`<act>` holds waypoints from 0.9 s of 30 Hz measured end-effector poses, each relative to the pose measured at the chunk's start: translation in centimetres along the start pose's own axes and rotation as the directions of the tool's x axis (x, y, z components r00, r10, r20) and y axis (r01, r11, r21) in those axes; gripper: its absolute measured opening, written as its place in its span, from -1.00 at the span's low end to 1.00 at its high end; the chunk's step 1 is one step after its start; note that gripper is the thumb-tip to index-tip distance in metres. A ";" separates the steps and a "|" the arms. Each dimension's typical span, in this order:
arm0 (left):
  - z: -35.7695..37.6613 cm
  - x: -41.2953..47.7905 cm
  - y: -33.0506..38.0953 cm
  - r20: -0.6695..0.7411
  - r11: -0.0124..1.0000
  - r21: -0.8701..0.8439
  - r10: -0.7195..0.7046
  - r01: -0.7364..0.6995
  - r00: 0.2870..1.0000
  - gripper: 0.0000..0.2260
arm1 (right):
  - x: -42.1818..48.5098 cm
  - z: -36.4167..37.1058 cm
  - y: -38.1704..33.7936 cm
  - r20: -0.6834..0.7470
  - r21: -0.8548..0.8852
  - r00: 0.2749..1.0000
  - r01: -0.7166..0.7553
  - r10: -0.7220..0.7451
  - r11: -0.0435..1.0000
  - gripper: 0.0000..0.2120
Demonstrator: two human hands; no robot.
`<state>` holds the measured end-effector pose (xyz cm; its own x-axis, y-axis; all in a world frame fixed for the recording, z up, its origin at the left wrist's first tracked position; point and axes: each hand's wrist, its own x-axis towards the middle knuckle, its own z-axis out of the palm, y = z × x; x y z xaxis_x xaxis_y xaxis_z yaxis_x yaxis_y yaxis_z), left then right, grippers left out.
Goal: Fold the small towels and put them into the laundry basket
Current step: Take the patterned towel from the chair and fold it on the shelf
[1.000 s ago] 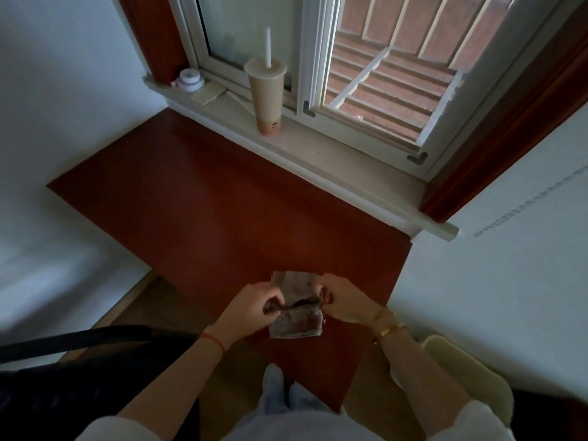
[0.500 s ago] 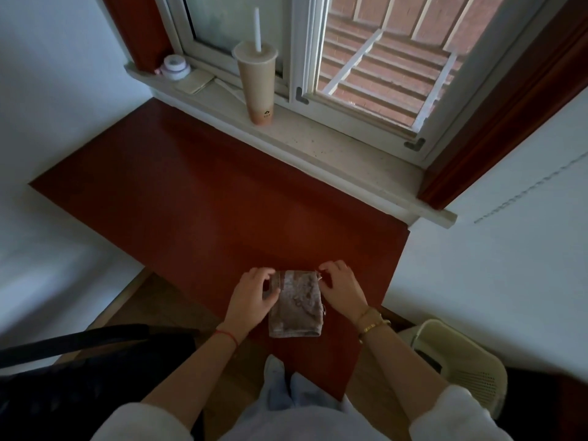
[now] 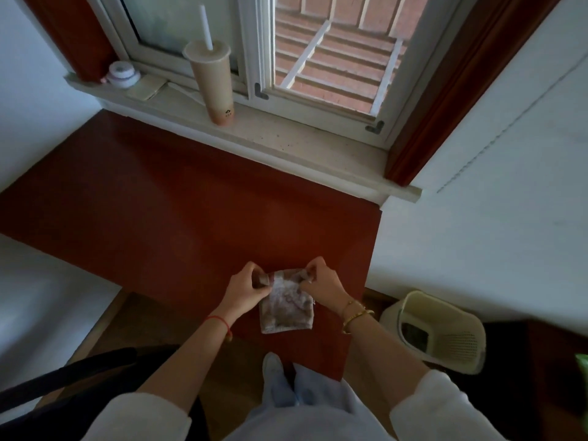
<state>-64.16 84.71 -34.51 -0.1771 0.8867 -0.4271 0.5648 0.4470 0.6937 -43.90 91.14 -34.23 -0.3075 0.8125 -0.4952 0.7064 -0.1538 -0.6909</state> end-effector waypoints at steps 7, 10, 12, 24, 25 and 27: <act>1.1 -0.2 5.7 0.105 0.974 -0.220 0.074 -0.049 0.992 -0.75 | -3.4 -3.9 3.3 -0.140 0.319 0.983 -0.067 0.117 0.945 -0.82; 2.9 -0.2 9.6 0.131 0.958 -0.251 0.177 -0.140 0.975 -0.76 | -5.4 -6.9 5.4 -0.218 0.479 0.964 -0.030 0.152 0.877 -0.81; 4.9 -0.4 12.5 0.143 0.940 -0.281 0.242 -0.195 0.960 -0.80 | -6.9 -9.2 7.2 -0.262 0.587 0.949 0.010 0.178 0.809 -0.83; 28.8 -1.7 28.2 0.353 0.935 -0.351 0.184 -0.052 0.917 -0.84 | -15.3 -24.3 27.2 -0.416 0.554 0.869 0.008 0.268 0.833 -0.84; 31.4 -1.9 29.4 0.370 0.934 -0.357 0.162 -0.021 0.915 -0.85 | -15.7 -25.7 29.4 -0.410 0.550 0.867 -0.013 0.284 0.835 -0.84; 36.3 -2.2 31.4 0.396 0.928 -0.369 0.113 0.045 0.911 -0.86 | -16.5 -28.3 33.4 -0.400 0.558 0.860 -0.045 0.316 0.828 -0.85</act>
<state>-16.74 92.49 -32.82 0.2220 0.8116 -0.5404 0.2184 0.4988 0.8388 2.80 88.53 -34.27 0.2137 0.8753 -0.4337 0.2428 -0.4777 -0.8443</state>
